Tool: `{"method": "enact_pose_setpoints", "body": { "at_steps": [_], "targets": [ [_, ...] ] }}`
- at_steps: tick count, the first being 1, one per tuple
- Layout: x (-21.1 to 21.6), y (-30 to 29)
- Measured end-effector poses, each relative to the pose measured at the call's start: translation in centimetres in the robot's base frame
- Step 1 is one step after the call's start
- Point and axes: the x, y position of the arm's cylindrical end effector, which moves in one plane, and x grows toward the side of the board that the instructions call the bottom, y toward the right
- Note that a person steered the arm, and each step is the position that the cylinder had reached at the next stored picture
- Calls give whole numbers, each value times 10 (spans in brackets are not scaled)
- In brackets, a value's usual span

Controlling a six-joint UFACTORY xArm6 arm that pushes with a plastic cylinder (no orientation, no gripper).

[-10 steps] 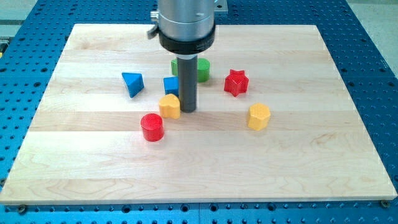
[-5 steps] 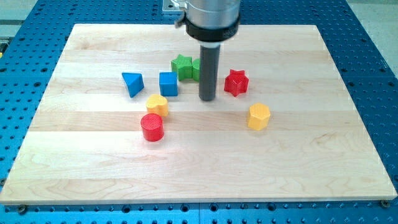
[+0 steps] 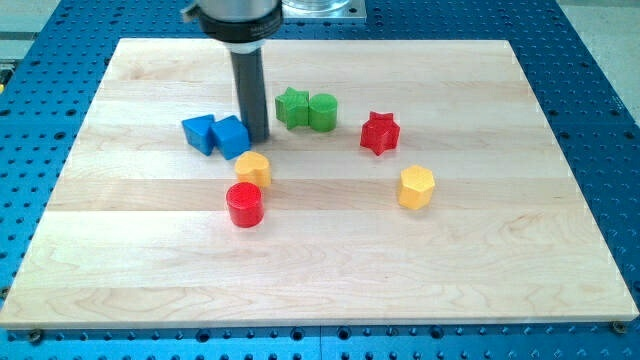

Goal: Move the heart to the hexagon

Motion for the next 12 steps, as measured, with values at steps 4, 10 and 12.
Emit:
{"method": "enact_pose_setpoints", "body": {
  "at_steps": [4,10,12],
  "targets": [
    [72,-12],
    [86,170],
    [82,185]
  ]
}}
